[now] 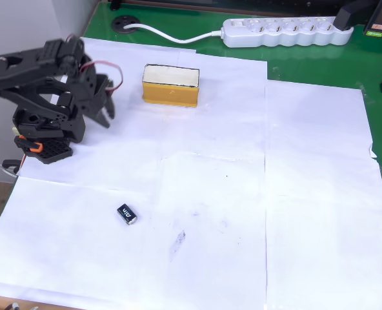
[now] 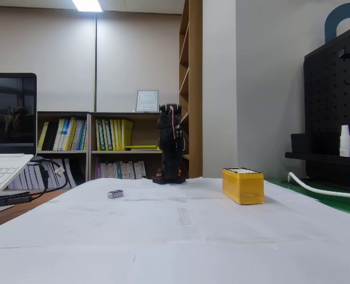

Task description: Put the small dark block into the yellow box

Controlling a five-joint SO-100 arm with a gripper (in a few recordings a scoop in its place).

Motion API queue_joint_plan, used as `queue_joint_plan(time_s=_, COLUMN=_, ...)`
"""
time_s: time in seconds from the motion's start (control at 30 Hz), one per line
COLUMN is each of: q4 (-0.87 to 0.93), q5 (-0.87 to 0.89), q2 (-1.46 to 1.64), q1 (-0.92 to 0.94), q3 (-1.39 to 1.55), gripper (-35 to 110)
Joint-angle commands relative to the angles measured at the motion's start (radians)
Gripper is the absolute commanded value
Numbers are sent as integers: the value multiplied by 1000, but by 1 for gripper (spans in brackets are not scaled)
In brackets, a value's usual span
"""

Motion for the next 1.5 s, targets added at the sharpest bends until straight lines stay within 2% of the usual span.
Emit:
queue_joint_plan(time_s=0.0, q4=52, q5=-26, q2=155, q1=97, q3=249, gripper=12)
queue_joint_plan(time_s=0.4, q4=247, q5=-97, q2=635, q1=400, q3=856, gripper=12)
queue_joint_plan(time_s=0.47, q4=245, q5=-109, q2=690, q1=436, q3=910, gripper=20)
queue_joint_plan(time_s=0.77, q4=196, q5=-339, q2=894, q1=621, q3=982, gripper=21)
queue_joint_plan(time_s=1.3, q4=100, q5=-509, q2=1144, q1=765, q3=1108, gripper=21)
queue_joint_plan(time_s=1.47, q4=-6, q5=-540, q2=1216, q1=788, q3=1074, gripper=21)
